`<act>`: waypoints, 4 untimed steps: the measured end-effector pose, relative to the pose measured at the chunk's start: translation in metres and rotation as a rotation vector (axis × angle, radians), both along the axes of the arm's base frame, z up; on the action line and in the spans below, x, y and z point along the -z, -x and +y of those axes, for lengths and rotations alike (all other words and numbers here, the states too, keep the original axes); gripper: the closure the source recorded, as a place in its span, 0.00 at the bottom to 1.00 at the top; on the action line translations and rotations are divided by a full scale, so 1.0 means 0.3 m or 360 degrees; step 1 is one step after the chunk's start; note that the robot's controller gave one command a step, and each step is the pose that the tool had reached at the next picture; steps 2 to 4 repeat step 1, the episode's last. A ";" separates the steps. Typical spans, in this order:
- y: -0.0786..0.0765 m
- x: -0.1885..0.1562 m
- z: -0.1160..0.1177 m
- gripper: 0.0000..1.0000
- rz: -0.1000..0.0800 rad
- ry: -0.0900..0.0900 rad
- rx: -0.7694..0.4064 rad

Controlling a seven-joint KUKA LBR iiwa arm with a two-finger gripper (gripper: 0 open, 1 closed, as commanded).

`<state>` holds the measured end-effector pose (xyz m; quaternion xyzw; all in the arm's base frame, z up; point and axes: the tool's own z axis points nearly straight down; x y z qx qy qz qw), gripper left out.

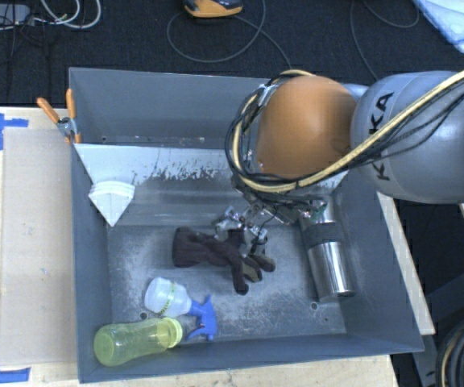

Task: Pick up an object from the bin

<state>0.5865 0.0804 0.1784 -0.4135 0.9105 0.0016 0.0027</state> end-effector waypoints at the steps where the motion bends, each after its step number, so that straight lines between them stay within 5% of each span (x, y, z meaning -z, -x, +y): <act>1: -0.008 -0.175 0.009 1.00 0.0006 0.0000 -0.0082; 4: -0.008 -0.175 0.009 1.00 0.0006 0.0000 -0.0082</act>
Offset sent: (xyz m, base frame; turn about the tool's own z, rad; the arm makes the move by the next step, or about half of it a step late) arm 0.0065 0.0066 0.2243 -0.0251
